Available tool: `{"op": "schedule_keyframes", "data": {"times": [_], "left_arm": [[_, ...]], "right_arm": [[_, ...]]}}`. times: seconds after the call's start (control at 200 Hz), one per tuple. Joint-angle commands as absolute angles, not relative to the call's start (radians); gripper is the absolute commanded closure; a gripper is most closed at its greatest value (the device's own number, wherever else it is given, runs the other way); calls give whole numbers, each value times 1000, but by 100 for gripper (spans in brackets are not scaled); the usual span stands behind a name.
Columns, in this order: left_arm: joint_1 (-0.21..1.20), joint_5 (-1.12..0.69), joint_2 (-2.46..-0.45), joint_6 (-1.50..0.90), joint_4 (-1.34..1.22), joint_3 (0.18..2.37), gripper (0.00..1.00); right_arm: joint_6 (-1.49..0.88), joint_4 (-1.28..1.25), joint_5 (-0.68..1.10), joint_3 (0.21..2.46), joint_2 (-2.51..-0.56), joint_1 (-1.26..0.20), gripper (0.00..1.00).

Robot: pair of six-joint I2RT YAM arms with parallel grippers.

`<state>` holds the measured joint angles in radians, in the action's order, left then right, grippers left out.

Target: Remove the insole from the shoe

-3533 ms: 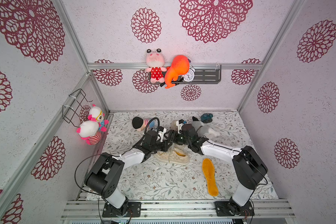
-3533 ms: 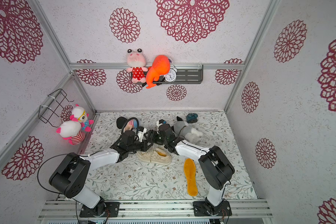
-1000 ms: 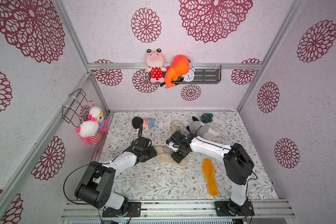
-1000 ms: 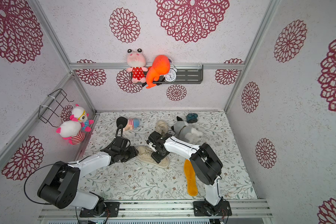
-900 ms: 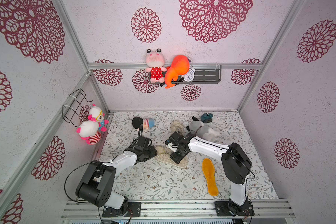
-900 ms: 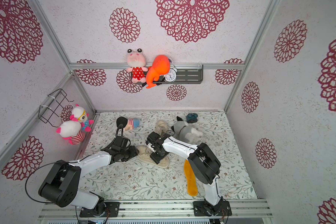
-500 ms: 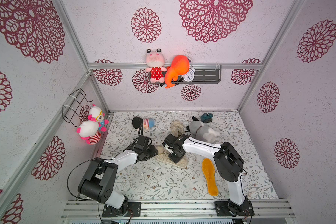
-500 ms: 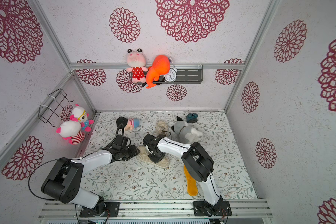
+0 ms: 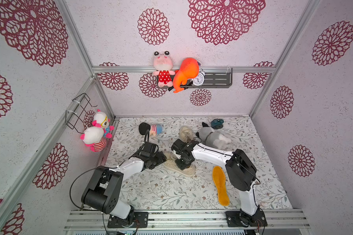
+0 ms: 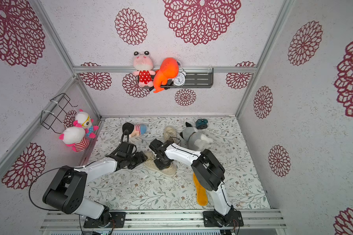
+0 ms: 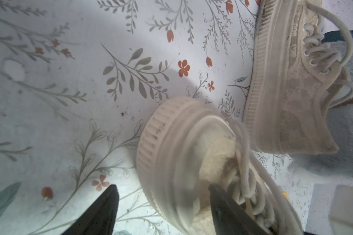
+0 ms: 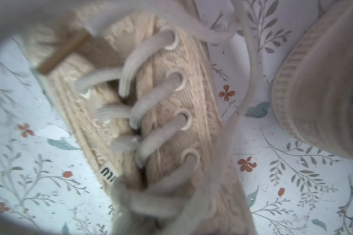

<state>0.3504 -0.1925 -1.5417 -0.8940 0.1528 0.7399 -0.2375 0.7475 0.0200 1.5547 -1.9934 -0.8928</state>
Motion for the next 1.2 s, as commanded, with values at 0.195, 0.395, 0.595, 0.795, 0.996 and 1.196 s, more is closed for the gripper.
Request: {"op": "schedule_keyframes", "data": {"times": [0.195, 0.395, 0.595, 0.795, 0.996, 1.196], "left_arm": [[335, -135, -1631, -989, 90, 798, 34], [313, -113, -1655, -960, 85, 805, 41], [307, -95, -1567, -936, -23, 746, 31], [317, -56, -1363, -879, -32, 647, 26], [535, 182, -1135, -714, 41, 527, 25], [744, 296, -968, -671, -112, 333, 20]], "right_arm": [[-418, 661, 145, 1549, -1847, -883, 100], [-509, 660, 232, 1533, -1781, -830, 100], [-595, 592, 218, 1498, -1809, -810, 100], [-801, 488, 184, 1609, -1941, -810, 100], [-976, 405, 213, 1687, -2038, -813, 100], [-1037, 386, 267, 1707, -2078, -814, 100]]}}
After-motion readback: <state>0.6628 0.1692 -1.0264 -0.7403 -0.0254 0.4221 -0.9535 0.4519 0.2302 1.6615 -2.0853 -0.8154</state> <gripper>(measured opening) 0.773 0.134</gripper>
